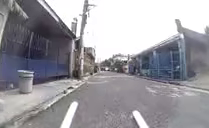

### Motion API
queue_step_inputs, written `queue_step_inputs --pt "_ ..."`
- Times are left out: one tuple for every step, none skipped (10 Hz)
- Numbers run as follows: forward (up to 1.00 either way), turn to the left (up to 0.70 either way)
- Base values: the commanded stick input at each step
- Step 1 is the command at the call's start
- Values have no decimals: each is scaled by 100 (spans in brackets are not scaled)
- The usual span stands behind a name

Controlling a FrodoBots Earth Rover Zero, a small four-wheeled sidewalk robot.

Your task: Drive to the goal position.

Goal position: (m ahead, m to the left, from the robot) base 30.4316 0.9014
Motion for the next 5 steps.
queue_step_inputs --pt "85 0" --pt "85 0" --pt "85 0" --pt "85 0" --pt "85 0"
